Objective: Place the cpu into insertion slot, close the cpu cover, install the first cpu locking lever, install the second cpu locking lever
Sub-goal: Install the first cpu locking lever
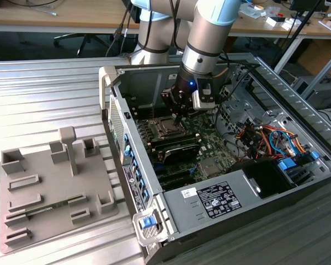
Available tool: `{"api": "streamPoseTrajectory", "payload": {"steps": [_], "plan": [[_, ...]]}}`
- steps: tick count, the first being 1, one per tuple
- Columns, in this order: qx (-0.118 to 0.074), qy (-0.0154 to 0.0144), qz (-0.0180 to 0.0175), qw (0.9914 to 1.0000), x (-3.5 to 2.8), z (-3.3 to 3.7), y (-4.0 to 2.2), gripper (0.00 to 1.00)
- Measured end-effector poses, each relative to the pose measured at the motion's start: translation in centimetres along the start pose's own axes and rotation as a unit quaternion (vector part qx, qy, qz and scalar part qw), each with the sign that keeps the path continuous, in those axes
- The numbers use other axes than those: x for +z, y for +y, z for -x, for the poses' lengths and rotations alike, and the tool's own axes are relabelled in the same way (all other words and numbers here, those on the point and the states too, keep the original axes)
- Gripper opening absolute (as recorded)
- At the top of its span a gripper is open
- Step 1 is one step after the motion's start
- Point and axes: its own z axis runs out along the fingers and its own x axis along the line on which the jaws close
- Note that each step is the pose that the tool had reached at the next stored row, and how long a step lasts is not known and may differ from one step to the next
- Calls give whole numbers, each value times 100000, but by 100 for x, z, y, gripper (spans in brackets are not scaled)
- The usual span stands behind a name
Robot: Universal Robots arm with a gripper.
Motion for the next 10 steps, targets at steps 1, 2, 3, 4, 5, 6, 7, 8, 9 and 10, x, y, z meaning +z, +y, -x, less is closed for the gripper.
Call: {"api": "streamPoseTrajectory", "payload": {"steps": [1,2,3,4,5,6,7,8,9,10], "plan": [[-103,-10,-3,100000,0,0,0,11],[-191,-18,-5,100000,0,0,0,11],[-346,-32,-1,99999,0,0,0,11],[-437,-40,-3,99999,0,0,0,11],[-616,-57,0,99998,0,0,0,11],[-760,-71,-2,99997,0,0,0,11],[-859,-79,-3,99996,0,0,0,11],[-968,-88,-1,99995,0,0,0,11],[-1113,-102,-3,99994,0,0,0,11],[-1202,-111,-2,99993,0,0,0,11]]}}
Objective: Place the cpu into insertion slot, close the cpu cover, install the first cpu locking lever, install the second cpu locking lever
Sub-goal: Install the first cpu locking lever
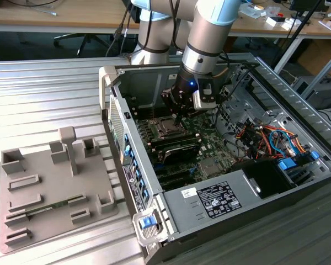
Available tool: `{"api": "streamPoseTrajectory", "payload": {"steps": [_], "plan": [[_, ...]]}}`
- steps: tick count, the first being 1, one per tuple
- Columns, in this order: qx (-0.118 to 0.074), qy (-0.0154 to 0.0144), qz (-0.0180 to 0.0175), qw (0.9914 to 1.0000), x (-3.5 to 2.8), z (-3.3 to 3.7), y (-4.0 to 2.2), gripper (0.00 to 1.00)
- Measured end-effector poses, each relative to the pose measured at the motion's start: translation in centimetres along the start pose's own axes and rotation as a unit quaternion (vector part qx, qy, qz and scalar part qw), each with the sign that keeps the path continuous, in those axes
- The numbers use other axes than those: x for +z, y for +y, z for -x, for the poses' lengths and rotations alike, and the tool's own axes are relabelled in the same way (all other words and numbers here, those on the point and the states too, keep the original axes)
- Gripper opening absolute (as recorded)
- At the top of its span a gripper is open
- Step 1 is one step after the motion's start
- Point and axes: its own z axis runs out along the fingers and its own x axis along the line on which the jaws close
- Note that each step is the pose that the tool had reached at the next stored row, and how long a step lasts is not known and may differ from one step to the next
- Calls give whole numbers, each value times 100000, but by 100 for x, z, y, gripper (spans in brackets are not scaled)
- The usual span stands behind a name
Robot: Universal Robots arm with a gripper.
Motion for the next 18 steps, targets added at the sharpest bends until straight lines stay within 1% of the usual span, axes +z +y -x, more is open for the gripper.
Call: {"api": "streamPoseTrajectory", "payload": {"steps": [9,18], "plan": [[-1550,-142,-1,99988,0,0,0,11],[-2949,-271,-2,99956,0,0,0,11]]}}
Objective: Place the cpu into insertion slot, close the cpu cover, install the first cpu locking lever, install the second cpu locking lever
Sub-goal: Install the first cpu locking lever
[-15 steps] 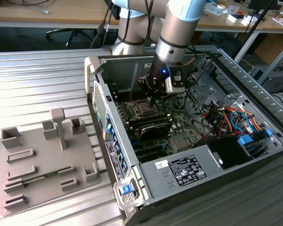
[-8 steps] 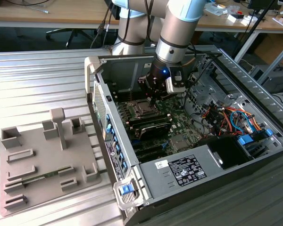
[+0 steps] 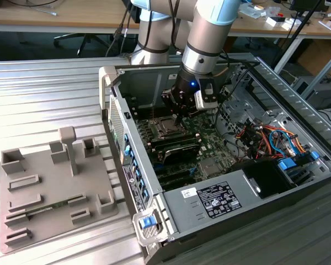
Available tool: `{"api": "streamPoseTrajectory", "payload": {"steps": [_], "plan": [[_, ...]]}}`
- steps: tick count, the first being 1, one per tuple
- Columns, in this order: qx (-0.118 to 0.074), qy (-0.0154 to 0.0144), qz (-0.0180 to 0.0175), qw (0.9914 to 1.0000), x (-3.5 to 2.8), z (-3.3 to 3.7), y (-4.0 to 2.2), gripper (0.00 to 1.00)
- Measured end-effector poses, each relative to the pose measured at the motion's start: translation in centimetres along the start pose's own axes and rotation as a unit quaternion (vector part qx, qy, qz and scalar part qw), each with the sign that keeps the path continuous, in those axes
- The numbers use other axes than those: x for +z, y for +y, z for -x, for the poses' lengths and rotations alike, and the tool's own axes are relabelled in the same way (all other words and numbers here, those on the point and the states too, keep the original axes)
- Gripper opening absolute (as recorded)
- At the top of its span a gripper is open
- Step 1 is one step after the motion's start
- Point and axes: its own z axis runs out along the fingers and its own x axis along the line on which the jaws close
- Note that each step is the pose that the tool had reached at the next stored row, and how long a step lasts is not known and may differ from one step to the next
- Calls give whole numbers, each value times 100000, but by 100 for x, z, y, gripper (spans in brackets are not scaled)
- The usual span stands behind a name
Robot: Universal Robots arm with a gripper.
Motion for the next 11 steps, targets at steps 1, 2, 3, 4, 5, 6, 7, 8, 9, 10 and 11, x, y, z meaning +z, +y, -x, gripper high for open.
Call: {"api": "streamPoseTrajectory", "payload": {"steps": [1,2,3,4,5,6,7,8,9,10,11], "plan": [[-104,-9,-1,100000,0,0,0,11],[-286,-25,-1,100000,0,0,0,11],[-367,-33,-1,99999,0,0,0,11],[-465,-42,0,99999,0,0,0,11],[-742,-66,-3,99997,0,0,0,11],[-937,-86,-1,99996,0,0,0,11],[-1162,-107,-2,99993,0,0,0,11],[-1319,-120,0,99991,0,0,0,11],[-1493,-137,0,99989,0,0,0,11],[-1692,-153,-1,99986,0,0,0,11],[-1827,-168,-2,99983,0,0,0,11]]}}
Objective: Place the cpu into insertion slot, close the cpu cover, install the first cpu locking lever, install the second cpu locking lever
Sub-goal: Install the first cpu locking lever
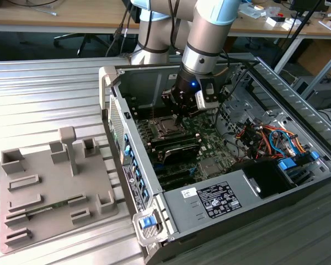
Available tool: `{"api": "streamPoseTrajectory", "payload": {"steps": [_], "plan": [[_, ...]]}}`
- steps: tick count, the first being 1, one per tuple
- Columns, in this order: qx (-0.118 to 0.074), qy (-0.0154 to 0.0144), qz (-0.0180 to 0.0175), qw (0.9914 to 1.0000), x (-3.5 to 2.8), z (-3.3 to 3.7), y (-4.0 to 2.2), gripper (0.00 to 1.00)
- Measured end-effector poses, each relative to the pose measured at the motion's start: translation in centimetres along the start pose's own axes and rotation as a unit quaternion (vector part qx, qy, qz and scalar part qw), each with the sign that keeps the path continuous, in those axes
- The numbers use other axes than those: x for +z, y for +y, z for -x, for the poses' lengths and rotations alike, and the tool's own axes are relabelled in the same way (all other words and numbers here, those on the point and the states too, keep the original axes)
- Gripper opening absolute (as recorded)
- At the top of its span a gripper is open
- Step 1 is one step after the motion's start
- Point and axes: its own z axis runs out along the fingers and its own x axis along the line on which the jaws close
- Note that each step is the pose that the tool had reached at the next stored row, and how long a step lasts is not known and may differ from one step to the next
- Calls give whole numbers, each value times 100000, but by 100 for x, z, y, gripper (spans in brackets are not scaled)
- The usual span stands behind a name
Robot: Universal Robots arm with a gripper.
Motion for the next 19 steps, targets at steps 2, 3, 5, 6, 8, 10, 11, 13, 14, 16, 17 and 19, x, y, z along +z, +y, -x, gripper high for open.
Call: {"api": "streamPoseTrajectory", "payload": {"steps": [2,3,5,6,8,10,11,13,14,16,17,19], "plan": [[-240,-22,1,100000,0,0,0,11],[-340,-31,0,99999,0,0,0,11],[-621,-56,1,99998,0,0,0,11],[-728,-67,1,99997,0,0,0,11],[-954,-87,1,99995,0,0,0,11],[-1272,-115,1,99992,0,0,0,11],[-1371,-124,1,99991,0,0,0,11],[-1562,-142,-4,99988,0,0,0,11],[-1757,-162,2,99984,0,0,0,11],[-2102,-191,1,99978,0,0,0,11],[-2260,-206,0,99974,0,0,0,11],[-2542,-232,-4,99967,0,0,0,11]]}}
